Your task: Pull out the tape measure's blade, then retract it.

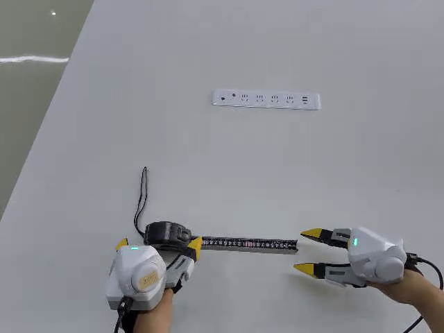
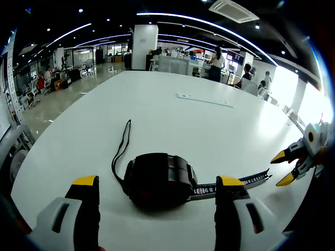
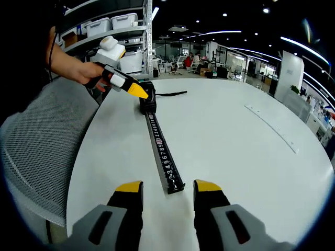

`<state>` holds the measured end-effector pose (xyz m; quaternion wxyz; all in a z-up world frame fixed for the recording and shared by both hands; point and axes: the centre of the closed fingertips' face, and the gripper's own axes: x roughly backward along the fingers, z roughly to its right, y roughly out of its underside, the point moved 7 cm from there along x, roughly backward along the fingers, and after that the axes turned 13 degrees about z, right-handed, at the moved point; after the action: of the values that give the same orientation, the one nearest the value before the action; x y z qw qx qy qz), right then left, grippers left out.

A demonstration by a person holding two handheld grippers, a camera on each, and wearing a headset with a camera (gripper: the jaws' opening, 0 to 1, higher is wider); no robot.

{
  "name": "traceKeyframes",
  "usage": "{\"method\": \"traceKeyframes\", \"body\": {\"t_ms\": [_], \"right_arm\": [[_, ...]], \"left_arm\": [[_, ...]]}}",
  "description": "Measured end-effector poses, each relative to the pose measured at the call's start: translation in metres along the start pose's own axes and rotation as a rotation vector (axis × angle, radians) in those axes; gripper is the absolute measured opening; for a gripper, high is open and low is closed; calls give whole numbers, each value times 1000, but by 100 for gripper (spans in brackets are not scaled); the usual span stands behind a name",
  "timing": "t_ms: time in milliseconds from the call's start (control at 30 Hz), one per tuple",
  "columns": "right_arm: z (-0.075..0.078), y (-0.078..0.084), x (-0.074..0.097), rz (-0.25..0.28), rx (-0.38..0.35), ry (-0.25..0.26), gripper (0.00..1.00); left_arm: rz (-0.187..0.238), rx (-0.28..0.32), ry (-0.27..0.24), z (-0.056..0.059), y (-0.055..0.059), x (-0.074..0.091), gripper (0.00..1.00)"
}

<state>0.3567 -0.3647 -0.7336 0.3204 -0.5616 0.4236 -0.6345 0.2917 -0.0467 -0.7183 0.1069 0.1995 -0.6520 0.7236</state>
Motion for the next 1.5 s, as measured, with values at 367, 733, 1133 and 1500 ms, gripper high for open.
{"method": "traceKeyframes", "body": {"t_ms": [367,733,1133,1500], "right_arm": [[13,13,-16,-49,20,-84,25],[12,18,-18,-59,44,-120,15],[12,19,-19,-64,46,-150,13],[12,18,-19,-71,26,-155,13]], "left_arm": [[-6,12,-6,0,-1,-6,86],[-14,20,-8,4,3,-9,84],[-9,35,-22,2,6,-12,82],[-24,62,-56,2,12,-17,76]]}}
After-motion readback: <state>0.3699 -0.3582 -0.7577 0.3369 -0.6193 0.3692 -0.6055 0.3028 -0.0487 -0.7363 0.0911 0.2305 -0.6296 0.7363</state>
